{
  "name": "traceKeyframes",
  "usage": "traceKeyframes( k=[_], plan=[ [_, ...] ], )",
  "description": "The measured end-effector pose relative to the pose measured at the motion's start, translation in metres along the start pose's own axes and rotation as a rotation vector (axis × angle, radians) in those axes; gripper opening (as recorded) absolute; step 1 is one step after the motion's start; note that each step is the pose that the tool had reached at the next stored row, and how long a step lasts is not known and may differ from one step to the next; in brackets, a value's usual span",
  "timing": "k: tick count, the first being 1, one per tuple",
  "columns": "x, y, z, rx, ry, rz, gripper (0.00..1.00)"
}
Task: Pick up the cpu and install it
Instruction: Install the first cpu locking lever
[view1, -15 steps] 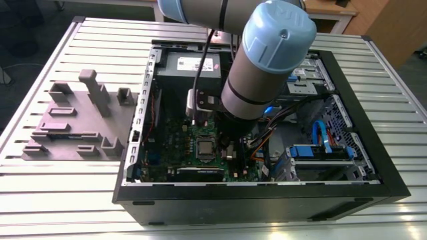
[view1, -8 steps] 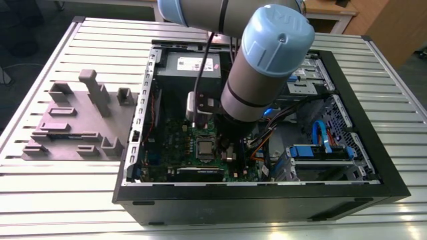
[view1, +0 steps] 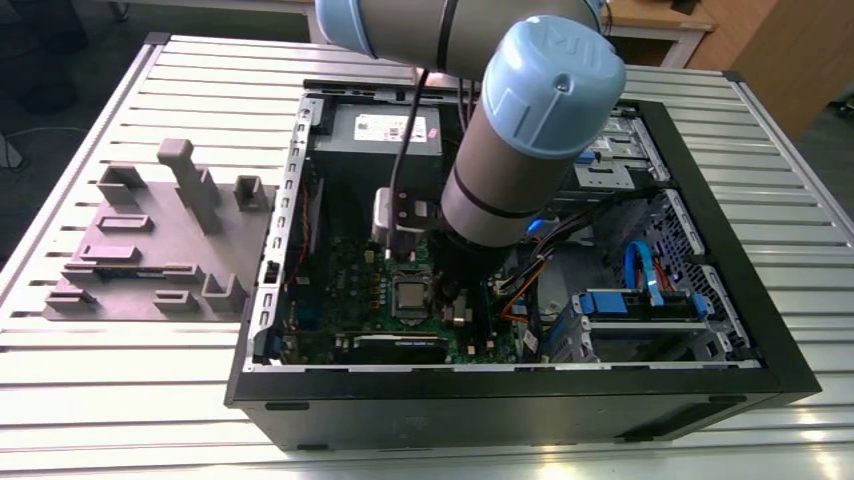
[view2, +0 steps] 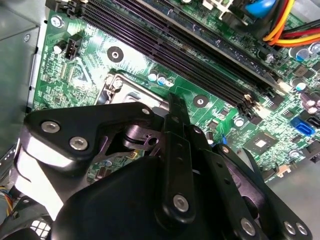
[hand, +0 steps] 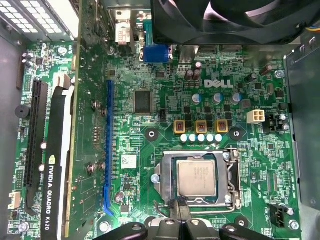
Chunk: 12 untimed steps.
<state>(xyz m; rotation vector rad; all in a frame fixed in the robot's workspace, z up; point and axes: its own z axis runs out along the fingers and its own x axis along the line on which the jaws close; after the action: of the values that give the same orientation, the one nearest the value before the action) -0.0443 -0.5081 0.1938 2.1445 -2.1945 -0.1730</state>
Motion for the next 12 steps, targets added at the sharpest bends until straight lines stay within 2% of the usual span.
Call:
traceKeyframes(
  k=[12],
  plan=[
    [0.0001, -0.0031, 0.0036, -0.0003, 0.0012, -0.008, 0.11]
  ],
)
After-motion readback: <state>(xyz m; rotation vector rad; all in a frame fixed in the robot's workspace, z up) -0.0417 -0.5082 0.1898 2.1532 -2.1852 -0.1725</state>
